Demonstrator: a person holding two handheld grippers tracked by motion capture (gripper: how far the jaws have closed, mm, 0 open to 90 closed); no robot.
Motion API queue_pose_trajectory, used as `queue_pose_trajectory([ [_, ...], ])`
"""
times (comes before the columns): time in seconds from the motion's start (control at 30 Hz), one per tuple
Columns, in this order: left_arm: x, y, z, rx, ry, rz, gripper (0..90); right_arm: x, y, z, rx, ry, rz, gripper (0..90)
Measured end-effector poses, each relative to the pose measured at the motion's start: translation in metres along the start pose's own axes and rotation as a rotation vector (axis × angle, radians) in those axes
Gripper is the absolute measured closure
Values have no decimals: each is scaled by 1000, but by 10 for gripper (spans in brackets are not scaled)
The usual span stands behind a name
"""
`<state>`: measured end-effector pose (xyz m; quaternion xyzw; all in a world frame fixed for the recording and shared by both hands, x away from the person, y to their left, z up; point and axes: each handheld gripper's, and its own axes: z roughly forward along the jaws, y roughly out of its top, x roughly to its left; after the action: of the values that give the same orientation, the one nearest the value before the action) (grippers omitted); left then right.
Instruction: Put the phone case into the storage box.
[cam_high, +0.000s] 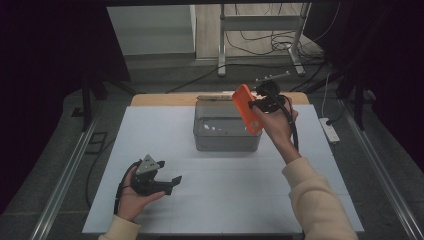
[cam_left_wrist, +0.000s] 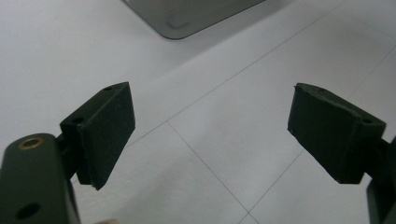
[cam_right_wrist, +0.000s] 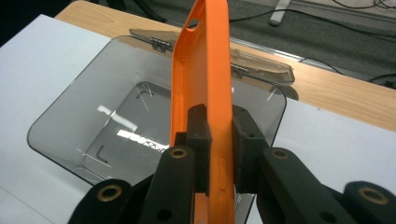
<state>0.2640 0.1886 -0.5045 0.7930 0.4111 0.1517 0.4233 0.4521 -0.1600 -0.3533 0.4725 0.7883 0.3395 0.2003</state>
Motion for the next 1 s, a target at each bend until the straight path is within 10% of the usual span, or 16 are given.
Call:
queue_pose_trajectory([
  [1.0, 0, 0, 1, 4, -3, 2, 150, -9, 1, 15, 49, -79, 52, 797],
])
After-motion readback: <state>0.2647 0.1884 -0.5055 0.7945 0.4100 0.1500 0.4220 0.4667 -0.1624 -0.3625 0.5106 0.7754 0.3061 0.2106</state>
